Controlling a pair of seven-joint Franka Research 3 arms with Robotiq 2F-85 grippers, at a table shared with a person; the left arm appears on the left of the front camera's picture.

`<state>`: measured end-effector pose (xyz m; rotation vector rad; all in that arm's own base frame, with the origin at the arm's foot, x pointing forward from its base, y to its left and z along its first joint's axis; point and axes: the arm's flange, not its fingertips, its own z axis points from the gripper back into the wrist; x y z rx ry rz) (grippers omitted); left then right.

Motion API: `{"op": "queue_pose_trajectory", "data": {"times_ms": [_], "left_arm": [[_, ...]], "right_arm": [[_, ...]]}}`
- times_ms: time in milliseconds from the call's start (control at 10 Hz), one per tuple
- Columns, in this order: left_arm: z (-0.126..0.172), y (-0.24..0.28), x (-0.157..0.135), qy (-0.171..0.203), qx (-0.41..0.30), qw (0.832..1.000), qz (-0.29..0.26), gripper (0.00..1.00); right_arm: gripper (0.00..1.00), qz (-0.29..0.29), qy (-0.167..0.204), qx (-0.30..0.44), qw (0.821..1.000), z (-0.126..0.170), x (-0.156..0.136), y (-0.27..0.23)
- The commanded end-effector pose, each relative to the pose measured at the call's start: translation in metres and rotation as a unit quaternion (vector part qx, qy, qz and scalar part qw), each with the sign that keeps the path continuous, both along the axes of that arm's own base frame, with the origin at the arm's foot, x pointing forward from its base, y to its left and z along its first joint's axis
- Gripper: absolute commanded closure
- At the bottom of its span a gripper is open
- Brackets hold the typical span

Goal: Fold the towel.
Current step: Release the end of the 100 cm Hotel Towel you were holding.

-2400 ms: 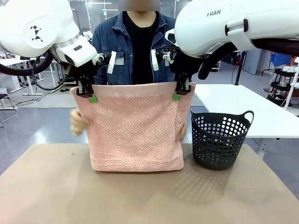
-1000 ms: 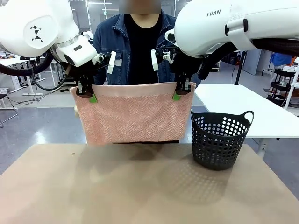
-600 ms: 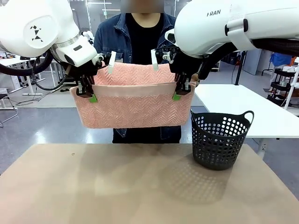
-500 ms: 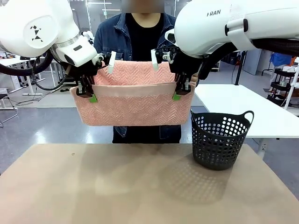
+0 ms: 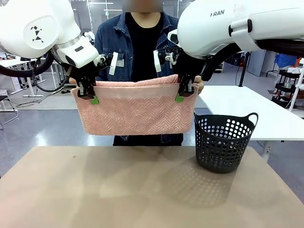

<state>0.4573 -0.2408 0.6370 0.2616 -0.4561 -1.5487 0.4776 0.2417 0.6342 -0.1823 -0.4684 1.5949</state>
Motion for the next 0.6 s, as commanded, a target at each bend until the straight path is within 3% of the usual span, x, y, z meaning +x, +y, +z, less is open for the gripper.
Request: {"op": "queue_pose_trajectory", "data": {"times_ms": [0, 500], "left_arm": [[0.0005, 0.0015, 0.0007, 0.000, -0.001, 1.000, 0.001, 1.00], [0.0005, 0.0015, 0.0007, 0.000, -0.001, 1.000, 0.001, 1.00]], "right_arm": [[1.00, 0.002, -0.003, 0.000, 1.000, 0.0018, 0.0001, -0.0014], [1.00, 0.002, -0.003, 0.000, 1.000, 0.0018, 0.0001, -0.0014]]}}
